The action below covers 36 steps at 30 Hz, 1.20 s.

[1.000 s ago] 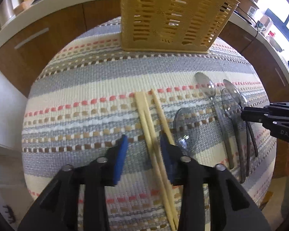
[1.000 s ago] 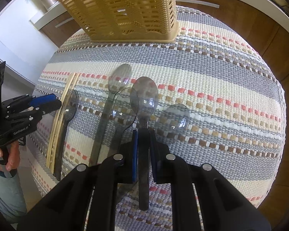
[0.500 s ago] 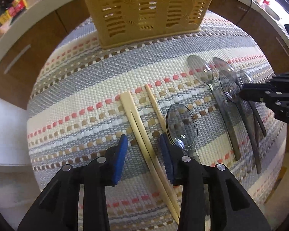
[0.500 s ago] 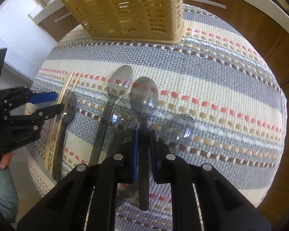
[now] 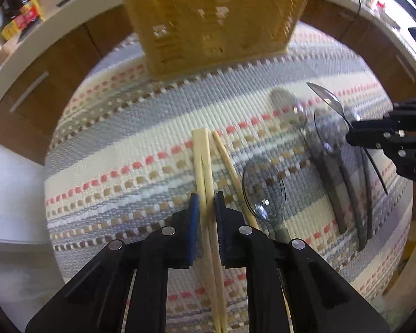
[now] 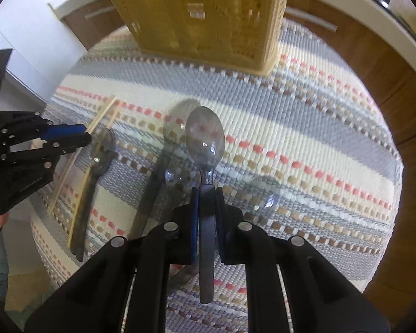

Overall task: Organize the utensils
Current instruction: 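Close the left tool on a pair of chopsticks while the right tool holds the spoon, then lift the chopsticks with the left tool while the right tool lifts the spoon over the basket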

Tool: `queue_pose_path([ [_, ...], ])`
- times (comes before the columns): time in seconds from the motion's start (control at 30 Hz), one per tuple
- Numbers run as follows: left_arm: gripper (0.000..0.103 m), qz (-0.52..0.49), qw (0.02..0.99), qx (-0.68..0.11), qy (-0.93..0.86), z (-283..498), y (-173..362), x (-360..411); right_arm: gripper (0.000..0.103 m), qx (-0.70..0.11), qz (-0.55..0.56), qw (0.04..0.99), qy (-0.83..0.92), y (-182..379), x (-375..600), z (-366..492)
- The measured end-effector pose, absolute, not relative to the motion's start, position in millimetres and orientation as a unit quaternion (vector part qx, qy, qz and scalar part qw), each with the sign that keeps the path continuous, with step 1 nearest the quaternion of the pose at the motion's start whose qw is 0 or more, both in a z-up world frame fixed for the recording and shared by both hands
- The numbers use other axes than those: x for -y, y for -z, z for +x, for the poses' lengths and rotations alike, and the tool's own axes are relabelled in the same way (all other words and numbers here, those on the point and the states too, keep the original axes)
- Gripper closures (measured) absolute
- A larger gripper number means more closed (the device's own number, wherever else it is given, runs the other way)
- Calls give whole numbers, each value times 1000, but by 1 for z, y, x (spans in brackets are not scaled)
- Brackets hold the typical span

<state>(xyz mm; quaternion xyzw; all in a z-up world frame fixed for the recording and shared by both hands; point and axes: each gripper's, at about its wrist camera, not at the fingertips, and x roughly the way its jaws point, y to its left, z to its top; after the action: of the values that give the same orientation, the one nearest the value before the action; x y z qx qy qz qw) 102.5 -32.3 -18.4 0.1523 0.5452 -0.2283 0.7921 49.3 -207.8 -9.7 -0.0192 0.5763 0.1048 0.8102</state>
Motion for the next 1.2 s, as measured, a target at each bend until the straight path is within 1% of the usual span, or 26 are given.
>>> queue_pose_path([
  [0.1,93,112,814,-520,234,101,-3,20,94,-548,-10,827,-121,-10,213,43],
  [0.2,93,67,844,-470,250,97,-37,8,94,-505,-16,852,-134,-37,215,36],
  [0.37,93,18,890,-373,260,92,-97,-3,94,-430,-25,888,-159,-85,216,29],
  [0.57,93,-19,931,-246,267,91,-172,-4,94,-315,-38,931,-183,-138,210,28],
  [0.67,93,-29,947,-191,257,92,-196,5,94,-271,-29,943,-190,-158,211,32],
  [0.73,93,-35,954,-155,254,93,-206,12,94,-236,-19,952,-192,-174,214,40],
  [0.97,93,-43,971,-66,224,108,-220,29,94,-155,26,971,-181,-195,233,85],
  [1.03,93,-55,971,-49,227,116,-214,30,94,-143,36,974,-173,-193,239,98],
  [1.2,93,-69,976,-33,204,141,-192,30,94,-123,30,979,-158,-178,251,125],
])
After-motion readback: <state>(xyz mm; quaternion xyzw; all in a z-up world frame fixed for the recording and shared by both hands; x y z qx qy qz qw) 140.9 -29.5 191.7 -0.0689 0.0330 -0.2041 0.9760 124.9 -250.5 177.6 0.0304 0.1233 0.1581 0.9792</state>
